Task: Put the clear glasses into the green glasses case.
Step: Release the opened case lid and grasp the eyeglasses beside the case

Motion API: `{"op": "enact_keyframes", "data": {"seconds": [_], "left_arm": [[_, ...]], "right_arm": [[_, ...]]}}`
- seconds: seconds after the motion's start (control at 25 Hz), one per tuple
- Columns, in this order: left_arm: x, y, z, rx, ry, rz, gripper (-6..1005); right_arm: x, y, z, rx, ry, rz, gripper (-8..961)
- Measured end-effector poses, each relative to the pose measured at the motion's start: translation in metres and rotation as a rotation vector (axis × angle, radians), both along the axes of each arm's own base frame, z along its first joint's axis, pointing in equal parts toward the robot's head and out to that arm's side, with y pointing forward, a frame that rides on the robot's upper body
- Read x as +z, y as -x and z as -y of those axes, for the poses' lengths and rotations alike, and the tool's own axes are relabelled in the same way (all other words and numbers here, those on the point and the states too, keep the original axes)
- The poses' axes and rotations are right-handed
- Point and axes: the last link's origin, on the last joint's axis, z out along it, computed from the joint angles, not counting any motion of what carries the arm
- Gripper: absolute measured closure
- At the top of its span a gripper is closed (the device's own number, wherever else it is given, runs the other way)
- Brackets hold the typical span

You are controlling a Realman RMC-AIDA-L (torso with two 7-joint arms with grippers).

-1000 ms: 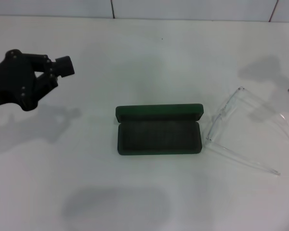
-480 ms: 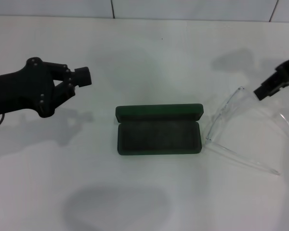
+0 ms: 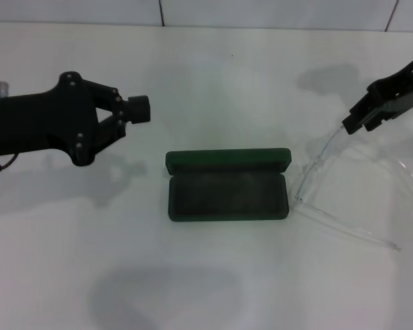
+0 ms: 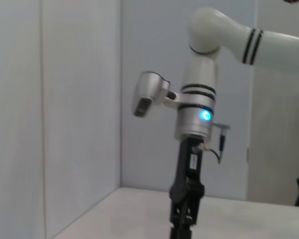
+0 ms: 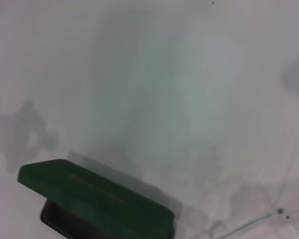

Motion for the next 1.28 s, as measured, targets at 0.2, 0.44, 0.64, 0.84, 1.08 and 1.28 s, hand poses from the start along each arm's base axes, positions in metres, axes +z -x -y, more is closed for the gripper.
{"op": "enact_keyframes", "data": {"seconds": [0.2,0.44,0.64,0.84,1.08,1.28], "left_arm": [[-0.005,-0.001,0.000,-0.030,0.007,-0.031,972],[-0.010,-0.003,-0.001,-0.020,0.018,-0.023,971],[-0.012,-0.003,0.000,0.009,0.010,0.032,971],[-0.017,0.002,-0.001,0.084,-0.034,0.101,972],[-0.024,0.008,-0.004,0.162,-0.080,0.145,972],[-0.023,0.008,-0.006,0.175,-0.094,0.174,972]], "right_arm": [[0.011,0.006,0.004,0.267,0.081,-0.002,578],[0.016,0.009,0.030,0.825,0.391,0.021,577],[0.012,0.004,0.031,1.147,0.543,0.236,580],[0.005,-0.001,0.028,1.406,0.657,0.442,583],[-0.005,0.000,0.026,1.605,0.724,0.462,584],[-0.019,0.007,0.026,1.739,0.767,0.471,586]]}}
